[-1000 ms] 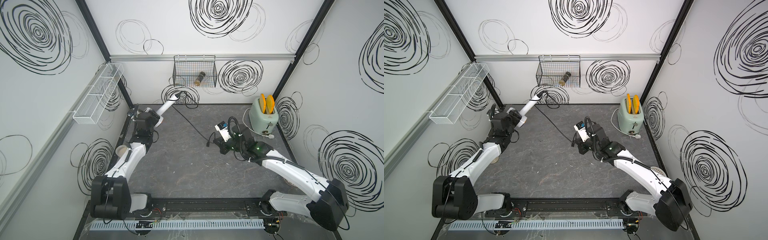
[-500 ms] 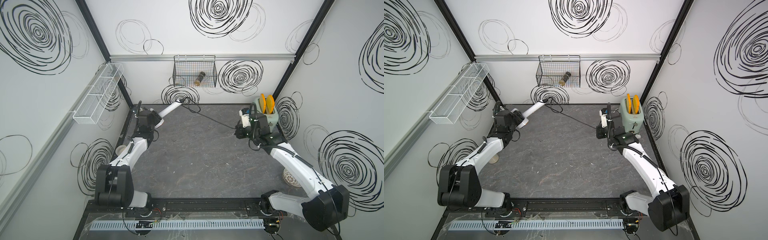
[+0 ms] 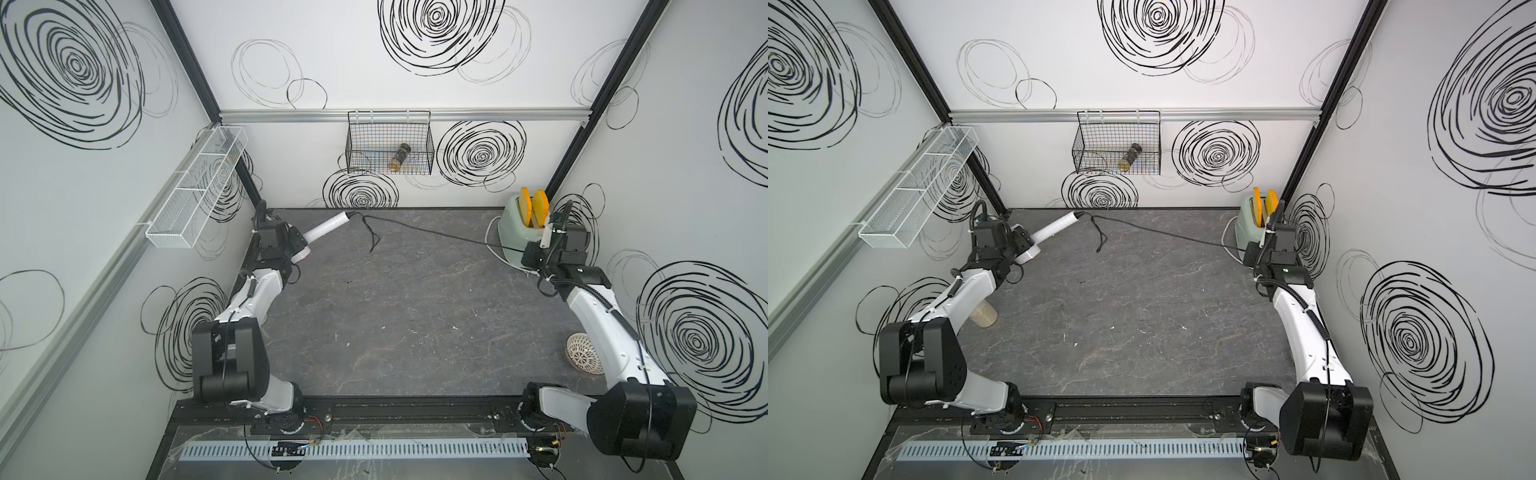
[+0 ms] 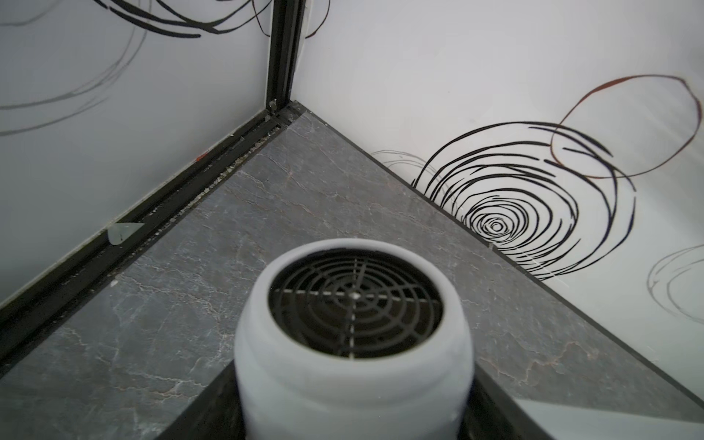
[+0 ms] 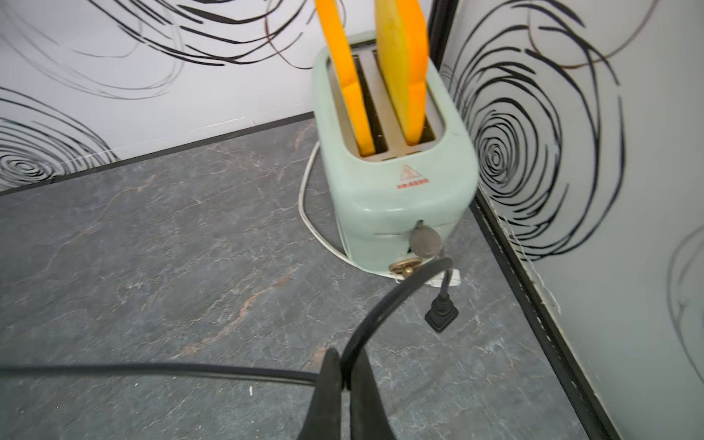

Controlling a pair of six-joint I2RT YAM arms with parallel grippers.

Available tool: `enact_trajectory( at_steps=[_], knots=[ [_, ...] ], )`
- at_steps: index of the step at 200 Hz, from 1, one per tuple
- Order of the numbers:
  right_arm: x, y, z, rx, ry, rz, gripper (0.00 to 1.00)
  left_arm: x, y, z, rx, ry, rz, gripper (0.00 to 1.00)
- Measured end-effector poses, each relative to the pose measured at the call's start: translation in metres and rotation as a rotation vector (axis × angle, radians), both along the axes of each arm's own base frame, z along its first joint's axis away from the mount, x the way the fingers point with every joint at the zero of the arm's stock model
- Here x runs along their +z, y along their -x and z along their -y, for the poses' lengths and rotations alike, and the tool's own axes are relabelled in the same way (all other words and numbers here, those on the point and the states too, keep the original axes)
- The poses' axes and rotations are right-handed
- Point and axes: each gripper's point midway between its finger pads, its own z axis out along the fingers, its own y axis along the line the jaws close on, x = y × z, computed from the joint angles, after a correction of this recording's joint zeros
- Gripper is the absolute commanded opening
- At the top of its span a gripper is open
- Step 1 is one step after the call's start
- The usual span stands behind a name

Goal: Wrap the cord around the hair dryer
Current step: Adjust the power cord.

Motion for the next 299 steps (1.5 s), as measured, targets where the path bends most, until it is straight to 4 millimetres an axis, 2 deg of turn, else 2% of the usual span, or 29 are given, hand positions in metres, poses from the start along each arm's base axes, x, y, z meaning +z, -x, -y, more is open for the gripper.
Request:
enact_trajectory(
  at_steps=[33, 47, 55, 60, 66, 74, 83, 96, 108, 123, 136, 165, 178, 189, 199, 212, 216, 252, 299],
  knots=[
    [-0.001, 0.012, 0.032, -0.099, -0.021, 0.013, 0.00, 0.005, 0.008, -0.018, 0.030, -0.091, -0.052, 0.00],
    [-0.002, 0.013, 0.032, -0.090, -0.033, 0.020, 0.00, 0.013, 0.012, -0.025, 0.049, -0.133, -0.058, 0.00],
    [-0.003, 0.012, 0.024, -0.061, -0.047, 0.026, 0.01, 0.020, 0.013, -0.027, 0.057, -0.158, -0.053, 0.00],
    [-0.004, 0.011, 0.018, -0.035, -0.055, 0.029, 0.08, 0.026, 0.014, -0.027, 0.056, -0.174, -0.051, 0.00],
    [-0.004, 0.011, 0.008, 0.002, -0.065, 0.036, 0.21, 0.033, 0.014, -0.025, 0.055, -0.195, -0.044, 0.00],
    [-0.004, 0.011, -0.009, 0.062, -0.088, 0.047, 0.35, 0.042, 0.014, -0.023, 0.053, -0.221, -0.036, 0.00],
    [-0.002, 0.013, -0.028, 0.133, -0.115, 0.060, 0.55, 0.054, 0.013, -0.015, 0.038, -0.250, -0.021, 0.00],
    [0.007, 0.016, -0.054, 0.236, -0.150, 0.089, 0.79, 0.070, 0.012, 0.001, 0.003, -0.282, 0.003, 0.00],
    [0.017, 0.019, -0.071, 0.315, -0.159, 0.120, 0.89, 0.084, 0.010, 0.020, -0.046, -0.306, 0.025, 0.00],
    [0.028, 0.023, -0.093, 0.411, -0.150, 0.154, 0.90, 0.101, 0.008, 0.044, -0.115, -0.331, 0.049, 0.00],
    [0.037, 0.028, -0.116, 0.510, -0.148, 0.181, 0.87, 0.114, 0.009, 0.061, -0.178, -0.353, 0.069, 0.00],
    [0.069, 0.042, -0.174, 0.802, -0.207, 0.336, 0.67, 0.134, 0.021, 0.078, -0.272, -0.367, 0.098, 0.00],
    [0.076, 0.046, -0.190, 0.902, -0.237, 0.389, 0.67, 0.143, 0.027, 0.085, -0.318, -0.357, 0.113, 0.00],
    [0.079, 0.043, -0.203, 0.980, -0.267, 0.413, 0.70, 0.151, 0.030, 0.093, -0.360, -0.347, 0.126, 0.00],
    [0.075, 0.037, -0.215, 1.048, -0.287, 0.404, 0.76, 0.156, 0.033, 0.099, -0.397, -0.340, 0.141, 0.00],
    [0.068, 0.026, -0.232, 1.110, -0.290, 0.379, 0.94, 0.160, 0.036, 0.108, -0.447, -0.332, 0.153, 0.00],
    [0.066, 0.023, -0.239, 1.138, -0.275, 0.377, 0.96, 0.160, 0.038, 0.111, -0.463, -0.328, 0.153, 0.00],
    [0.055, 0.025, -0.295, 1.290, -0.115, 0.406, 0.96, 0.153, 0.046, 0.128, -0.569, -0.306, 0.126, 0.00],
    [0.045, 0.022, -0.345, 1.381, 0.031, 0.451, 0.94, 0.144, 0.052, 0.144, -0.657, -0.263, 0.107, 0.00]
  ],
)
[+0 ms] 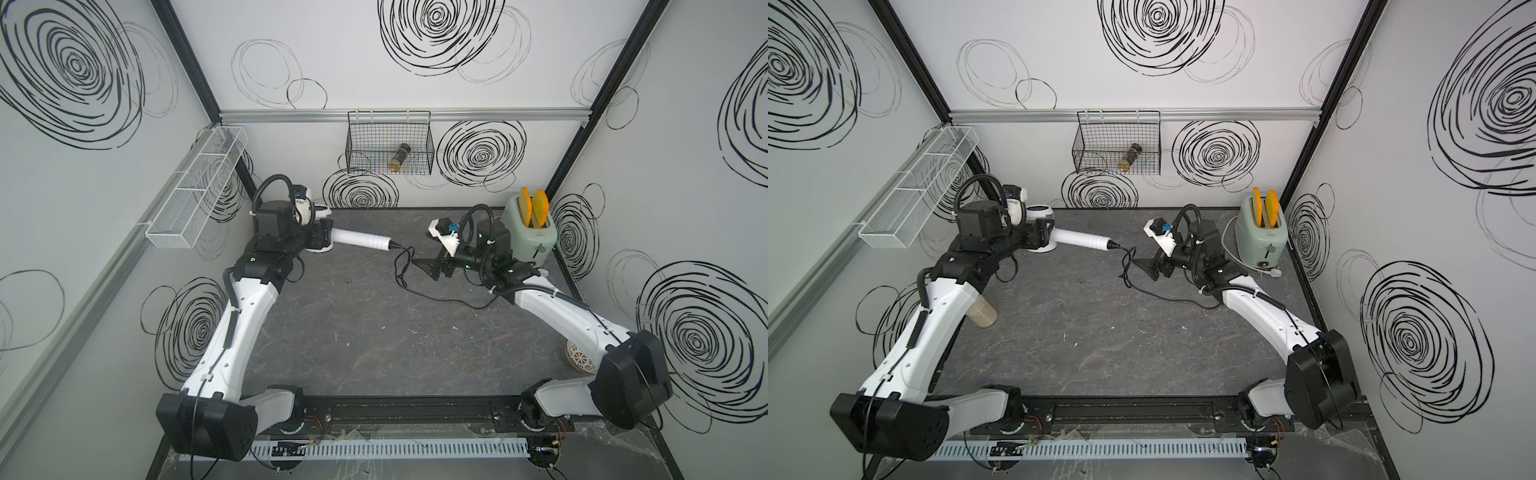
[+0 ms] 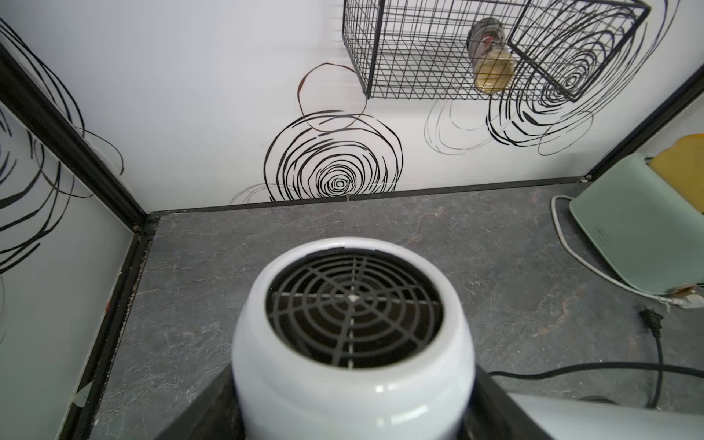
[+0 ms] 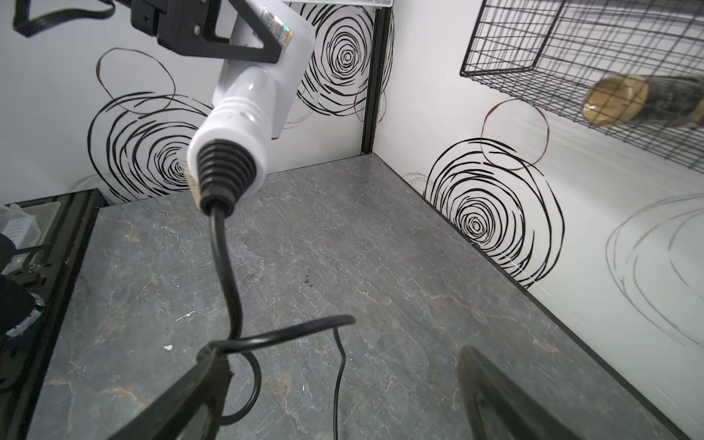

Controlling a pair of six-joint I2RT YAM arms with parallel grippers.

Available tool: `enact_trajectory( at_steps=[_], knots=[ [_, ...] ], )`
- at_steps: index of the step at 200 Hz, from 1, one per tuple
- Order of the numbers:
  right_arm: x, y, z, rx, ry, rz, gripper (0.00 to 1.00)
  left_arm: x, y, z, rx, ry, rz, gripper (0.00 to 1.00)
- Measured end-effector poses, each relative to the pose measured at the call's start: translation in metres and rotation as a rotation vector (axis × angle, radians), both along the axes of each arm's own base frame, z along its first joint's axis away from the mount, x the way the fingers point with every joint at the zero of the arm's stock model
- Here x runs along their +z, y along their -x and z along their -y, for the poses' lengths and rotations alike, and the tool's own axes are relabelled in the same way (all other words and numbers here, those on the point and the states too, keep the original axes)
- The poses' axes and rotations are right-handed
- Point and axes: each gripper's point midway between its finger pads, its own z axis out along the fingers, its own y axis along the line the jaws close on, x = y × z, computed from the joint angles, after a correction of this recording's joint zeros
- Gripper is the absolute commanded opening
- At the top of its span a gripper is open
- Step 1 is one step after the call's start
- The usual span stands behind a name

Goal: Wrap the cord around the hair dryer
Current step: Adjust the power cord.

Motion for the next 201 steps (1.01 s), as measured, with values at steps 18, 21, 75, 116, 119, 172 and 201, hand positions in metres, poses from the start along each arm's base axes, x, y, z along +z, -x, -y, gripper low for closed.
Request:
enact_trajectory(
  at_steps=[18, 21, 75, 116, 119, 172, 201],
  knots=[
    [-0.005, -0.005, -0.012, 0.007, 0.018, 0.024, 0.92, 0.000, 0.001, 0.004, -0.020, 0.010, -0.001, 0.00],
    [-0.005, -0.006, -0.014, 0.011, 0.018, 0.028, 0.92, 0.000, 0.001, 0.004, -0.023, 0.011, -0.001, 0.00],
    [0.006, -0.015, -0.026, 0.020, 0.003, 0.078, 0.19, 0.003, 0.002, 0.012, -0.057, 0.026, 0.000, 0.00],
    [0.004, -0.003, -0.013, -0.020, 0.006, 0.069, 0.00, 0.001, -0.008, 0.002, 0.000, 0.054, -0.020, 0.00],
    [0.003, -0.002, -0.011, -0.024, 0.009, 0.066, 0.00, 0.000, -0.010, 0.001, 0.010, 0.060, -0.024, 0.00],
    [-0.018, -0.004, 0.021, -0.126, 0.035, -0.020, 0.00, -0.025, -0.028, -0.056, 0.222, 0.129, -0.093, 0.00],
    [-0.046, -0.019, 0.053, -0.256, 0.035, -0.131, 0.00, -0.026, -0.031, -0.093, 0.335, 0.176, -0.074, 0.00]
  ],
)
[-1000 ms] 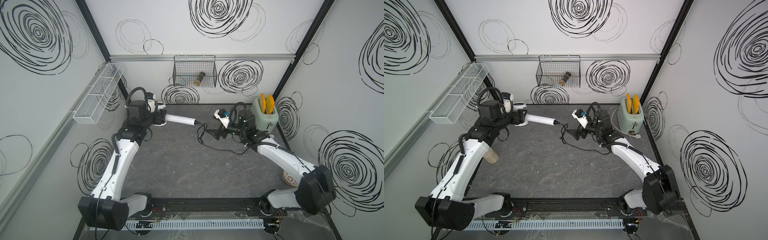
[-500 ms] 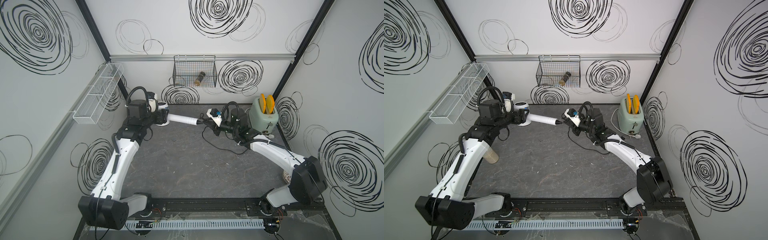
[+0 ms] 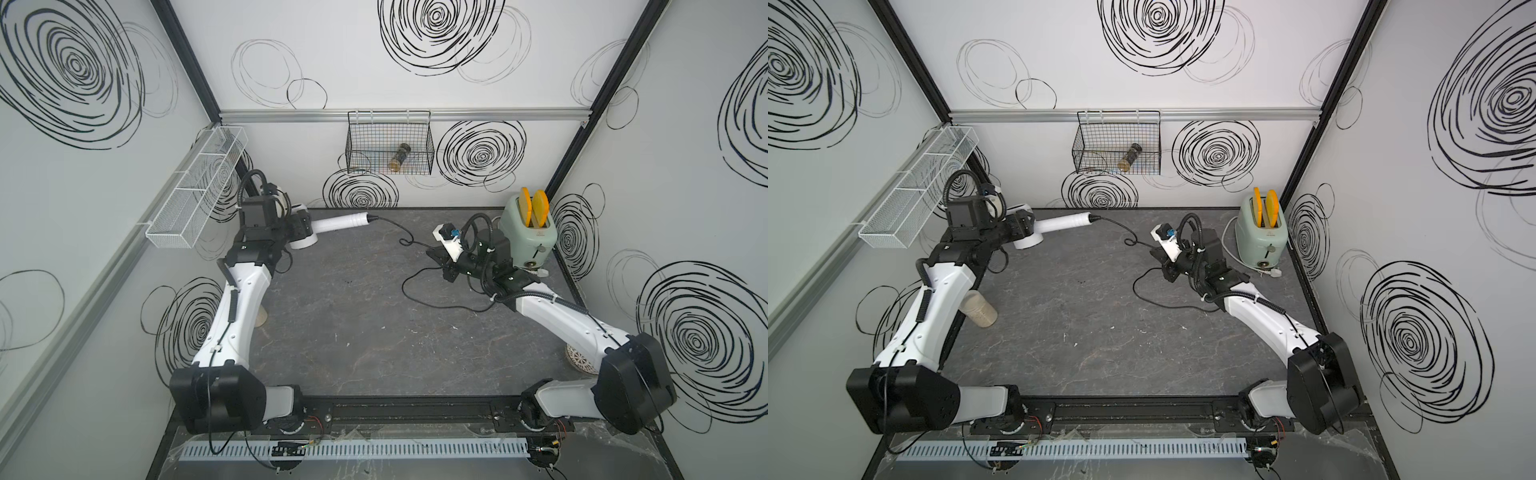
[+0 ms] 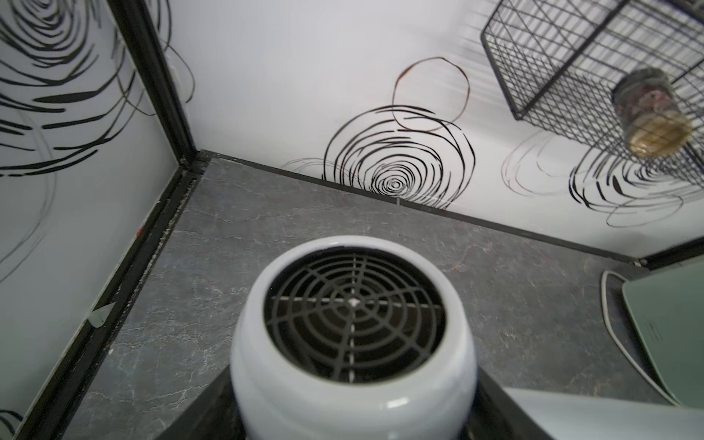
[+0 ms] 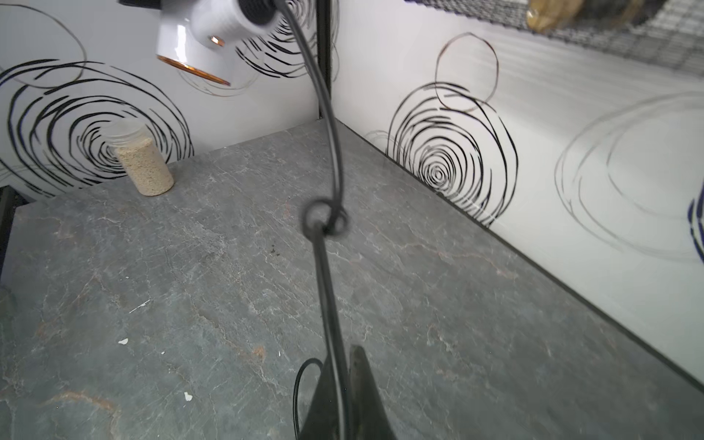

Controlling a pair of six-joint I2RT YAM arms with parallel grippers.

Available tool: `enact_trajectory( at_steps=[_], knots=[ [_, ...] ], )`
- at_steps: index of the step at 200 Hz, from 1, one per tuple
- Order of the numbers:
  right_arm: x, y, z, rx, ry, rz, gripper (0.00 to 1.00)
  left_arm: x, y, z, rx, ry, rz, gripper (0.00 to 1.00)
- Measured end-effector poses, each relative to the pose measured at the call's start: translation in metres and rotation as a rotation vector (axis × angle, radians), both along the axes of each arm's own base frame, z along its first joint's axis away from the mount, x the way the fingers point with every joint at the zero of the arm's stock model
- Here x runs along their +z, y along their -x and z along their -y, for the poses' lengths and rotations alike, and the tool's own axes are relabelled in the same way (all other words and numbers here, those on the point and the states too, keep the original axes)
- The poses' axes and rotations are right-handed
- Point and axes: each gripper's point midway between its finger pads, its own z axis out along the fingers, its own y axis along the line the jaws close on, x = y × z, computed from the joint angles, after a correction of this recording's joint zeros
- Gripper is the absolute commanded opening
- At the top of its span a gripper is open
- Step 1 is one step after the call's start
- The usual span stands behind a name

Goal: Wrap the cord around the hair dryer
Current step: Adjust the power cord.

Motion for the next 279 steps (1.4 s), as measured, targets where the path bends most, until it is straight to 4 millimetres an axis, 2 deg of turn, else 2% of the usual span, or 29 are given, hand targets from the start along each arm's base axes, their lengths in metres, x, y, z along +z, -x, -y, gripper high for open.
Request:
enact_trajectory(
  at_steps=[21, 37, 76, 80, 90, 99, 102, 117, 130, 147, 158, 175, 192, 202, 214, 219, 247, 266, 279],
  knots=[
    [-0.029, -0.014, 0.038, -0.137, 0.001, -0.110, 0.00, -0.006, 0.000, -0.026, 0.086, 0.028, 0.018, 0.00],
    [-0.050, -0.025, 0.064, -0.239, 0.007, -0.190, 0.00, -0.013, 0.002, -0.036, 0.120, 0.038, 0.013, 0.00],
    [-0.070, -0.029, 0.080, -0.327, -0.008, -0.288, 0.00, -0.037, 0.012, -0.033, 0.122, 0.059, -0.033, 0.00],
    [-0.071, -0.029, 0.080, -0.330, -0.011, -0.295, 0.12, -0.038, 0.013, -0.033, 0.122, 0.059, -0.034, 0.00],
    [-0.072, -0.028, 0.082, -0.339, -0.016, -0.309, 0.50, -0.038, 0.015, -0.033, 0.128, 0.066, -0.033, 0.00],
    [-0.073, -0.025, 0.087, -0.354, -0.016, -0.327, 0.90, -0.033, 0.014, -0.039, 0.147, 0.077, -0.013, 0.00],
    [-0.074, -0.023, 0.090, -0.359, -0.014, -0.331, 1.00, -0.030, 0.014, -0.041, 0.156, 0.079, -0.003, 0.00],
    [-0.071, -0.016, 0.097, -0.355, -0.025, -0.327, 0.98, -0.019, 0.013, -0.049, 0.180, 0.086, 0.037, 0.00],
    [-0.057, -0.007, 0.097, -0.324, -0.048, -0.287, 0.98, -0.012, 0.011, -0.046, 0.164, 0.088, 0.054, 0.00],
    [-0.025, 0.001, 0.086, -0.253, -0.094, -0.197, 0.98, -0.009, 0.008, -0.022, 0.085, 0.098, 0.055, 0.00],
    [-0.004, 0.002, 0.077, -0.204, -0.122, -0.141, 0.89, -0.009, 0.007, -0.005, 0.028, 0.101, 0.046, 0.00],
    [0.026, -0.002, 0.057, -0.125, -0.154, -0.054, 0.71, -0.010, 0.010, 0.022, -0.058, 0.120, 0.029, 0.00],
    [0.045, -0.003, 0.031, -0.044, -0.191, 0.007, 0.70, -0.008, 0.013, 0.042, -0.132, 0.151, 0.026, 0.00],
    [0.047, -0.005, 0.017, -0.002, -0.210, 0.015, 0.74, -0.006, 0.015, 0.050, -0.161, 0.168, 0.027, 0.00],
    [0.045, -0.008, 0.002, 0.040, -0.232, 0.002, 0.94, -0.003, 0.017, 0.058, -0.190, 0.191, 0.030, 0.00],
    [0.043, -0.010, -0.003, 0.053, -0.239, -0.007, 1.00, -0.002, 0.018, 0.061, -0.200, 0.204, 0.031, 0.00],
    [0.024, -0.008, -0.029, 0.109, -0.259, -0.054, 0.98, 0.004, 0.020, 0.073, -0.241, 0.282, 0.043, 0.00],
    [0.020, -0.001, -0.044, 0.151, -0.267, -0.065, 1.00, 0.009, 0.020, 0.080, -0.263, 0.326, 0.057, 0.00],
    [0.018, 0.003, -0.052, 0.176, -0.273, -0.069, 0.95, 0.012, 0.020, 0.084, -0.276, 0.344, 0.063, 0.00]
  ],
)
